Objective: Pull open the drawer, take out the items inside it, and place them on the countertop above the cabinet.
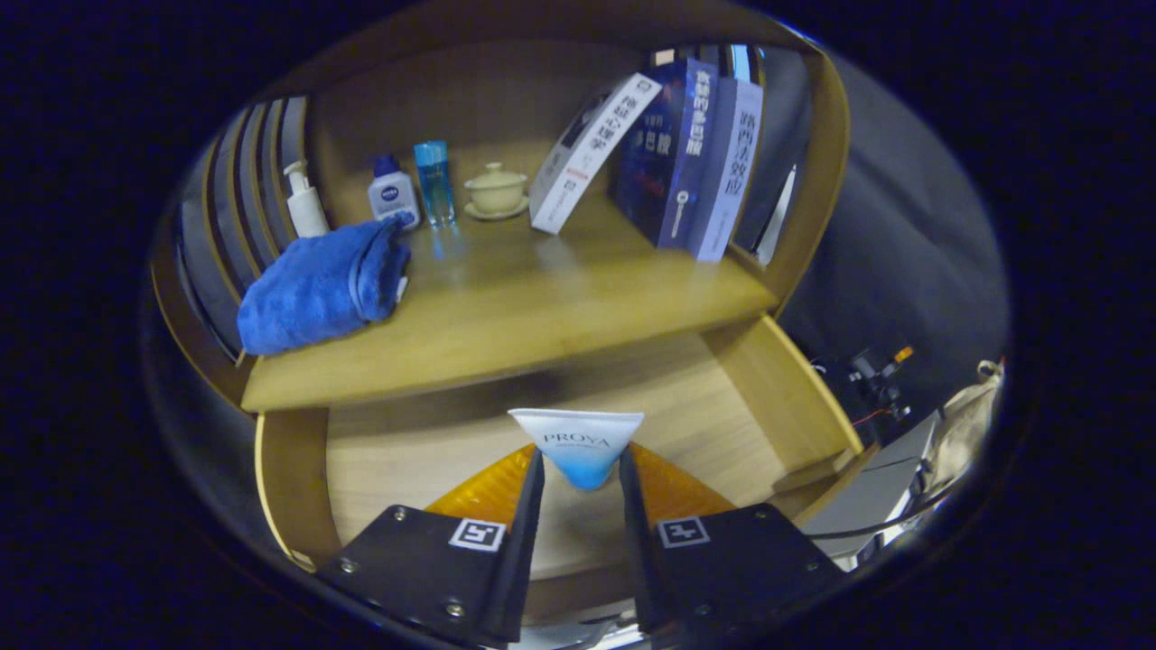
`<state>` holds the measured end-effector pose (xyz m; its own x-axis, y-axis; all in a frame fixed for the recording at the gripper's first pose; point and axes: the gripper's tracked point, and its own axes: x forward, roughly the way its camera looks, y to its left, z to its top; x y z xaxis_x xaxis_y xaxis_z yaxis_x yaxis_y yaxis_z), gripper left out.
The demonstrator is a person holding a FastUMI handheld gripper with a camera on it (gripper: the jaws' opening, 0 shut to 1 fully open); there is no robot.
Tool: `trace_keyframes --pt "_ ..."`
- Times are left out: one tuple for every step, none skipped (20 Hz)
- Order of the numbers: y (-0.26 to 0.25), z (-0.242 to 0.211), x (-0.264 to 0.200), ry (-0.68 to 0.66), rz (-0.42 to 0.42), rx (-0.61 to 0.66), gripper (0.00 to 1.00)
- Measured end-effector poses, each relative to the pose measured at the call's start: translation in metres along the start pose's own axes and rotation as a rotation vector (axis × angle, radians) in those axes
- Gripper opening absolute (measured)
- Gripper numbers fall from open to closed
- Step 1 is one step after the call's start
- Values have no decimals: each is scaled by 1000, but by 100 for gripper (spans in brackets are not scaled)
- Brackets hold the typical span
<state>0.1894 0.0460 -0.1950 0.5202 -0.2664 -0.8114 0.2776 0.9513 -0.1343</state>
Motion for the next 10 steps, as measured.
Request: trace_keyframes --pt "-1 9 -5 -11 -7 -12 47" --pt "-4 21 -9 -24 -11 -23 47" --pt "-5 31 -10 -41 -7 -32 47" --pt "-2 42 -10 -60 3 -35 47" --pt "2 51 -9 -79 19 -34 47" --pt "9 62 -5 -98 40 -32 47" --pt "14 71 -1 -115 65 -30 47" --pt "21 79 3 -129 91 -30 47" --pt "26 85 9 -141 114 -32 47" --pt "31 93 13 -153 132 -35 47"
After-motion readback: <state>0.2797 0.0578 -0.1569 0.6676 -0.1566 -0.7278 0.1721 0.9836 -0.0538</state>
